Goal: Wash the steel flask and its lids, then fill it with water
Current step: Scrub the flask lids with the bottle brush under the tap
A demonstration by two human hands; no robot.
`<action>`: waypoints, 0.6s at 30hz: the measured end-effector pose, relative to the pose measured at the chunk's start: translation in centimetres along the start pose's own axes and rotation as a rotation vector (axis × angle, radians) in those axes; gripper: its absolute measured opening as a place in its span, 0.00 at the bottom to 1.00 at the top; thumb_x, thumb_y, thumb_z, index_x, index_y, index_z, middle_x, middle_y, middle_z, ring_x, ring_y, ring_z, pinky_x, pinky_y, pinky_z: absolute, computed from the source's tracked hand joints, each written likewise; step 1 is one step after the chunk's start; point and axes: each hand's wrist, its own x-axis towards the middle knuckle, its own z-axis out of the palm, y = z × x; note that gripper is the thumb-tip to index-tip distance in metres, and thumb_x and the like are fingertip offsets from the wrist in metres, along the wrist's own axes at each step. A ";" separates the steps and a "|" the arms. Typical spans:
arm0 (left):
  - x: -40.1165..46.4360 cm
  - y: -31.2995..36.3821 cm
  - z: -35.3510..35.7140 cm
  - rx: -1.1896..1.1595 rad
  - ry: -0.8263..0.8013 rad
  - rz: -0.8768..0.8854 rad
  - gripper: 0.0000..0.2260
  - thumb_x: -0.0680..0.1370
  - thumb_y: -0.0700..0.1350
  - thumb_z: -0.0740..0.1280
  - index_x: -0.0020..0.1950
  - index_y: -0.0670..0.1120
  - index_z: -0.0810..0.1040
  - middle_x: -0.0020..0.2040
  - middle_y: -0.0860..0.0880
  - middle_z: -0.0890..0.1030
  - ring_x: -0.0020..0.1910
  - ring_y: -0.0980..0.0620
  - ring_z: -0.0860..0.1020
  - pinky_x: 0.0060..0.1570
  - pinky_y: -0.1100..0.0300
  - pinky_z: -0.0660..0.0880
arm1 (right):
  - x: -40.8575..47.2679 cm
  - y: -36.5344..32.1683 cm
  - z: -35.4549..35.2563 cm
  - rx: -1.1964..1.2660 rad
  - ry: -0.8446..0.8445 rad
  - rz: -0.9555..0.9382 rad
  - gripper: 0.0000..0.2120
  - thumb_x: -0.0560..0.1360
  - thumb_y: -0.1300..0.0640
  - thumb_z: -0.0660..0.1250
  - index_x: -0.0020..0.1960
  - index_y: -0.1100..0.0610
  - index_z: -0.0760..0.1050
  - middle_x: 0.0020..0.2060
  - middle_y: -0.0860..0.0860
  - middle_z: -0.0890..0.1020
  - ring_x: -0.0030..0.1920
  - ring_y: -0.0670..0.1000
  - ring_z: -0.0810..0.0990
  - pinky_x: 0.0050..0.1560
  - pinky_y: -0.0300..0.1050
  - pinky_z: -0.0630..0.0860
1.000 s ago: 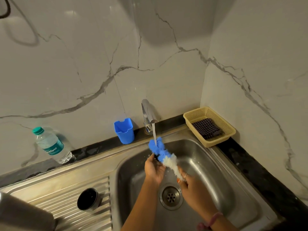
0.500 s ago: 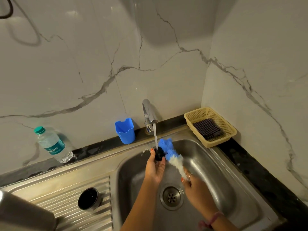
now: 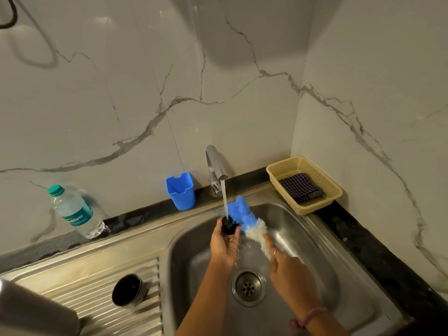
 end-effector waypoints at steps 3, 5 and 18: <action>-0.3 0.3 0.3 -0.044 0.004 0.023 0.14 0.80 0.49 0.67 0.57 0.39 0.77 0.57 0.37 0.80 0.56 0.43 0.81 0.48 0.54 0.81 | -0.3 -0.3 0.2 -0.042 -0.017 0.019 0.29 0.82 0.55 0.54 0.76 0.37 0.46 0.37 0.47 0.80 0.35 0.45 0.77 0.31 0.36 0.70; -0.2 0.6 0.1 -0.028 -0.004 0.030 0.17 0.78 0.51 0.69 0.58 0.39 0.78 0.54 0.39 0.82 0.49 0.46 0.82 0.42 0.59 0.82 | -0.7 -0.6 0.2 -0.057 -0.005 0.001 0.29 0.82 0.53 0.54 0.76 0.37 0.44 0.34 0.47 0.77 0.32 0.45 0.74 0.31 0.36 0.70; 0.2 1.6 -0.3 0.077 -0.029 0.036 0.17 0.78 0.47 0.70 0.61 0.36 0.77 0.56 0.36 0.83 0.52 0.44 0.83 0.46 0.57 0.83 | -0.6 0.4 -0.3 -0.015 0.019 0.009 0.26 0.83 0.52 0.53 0.76 0.38 0.46 0.38 0.48 0.82 0.35 0.46 0.78 0.31 0.36 0.70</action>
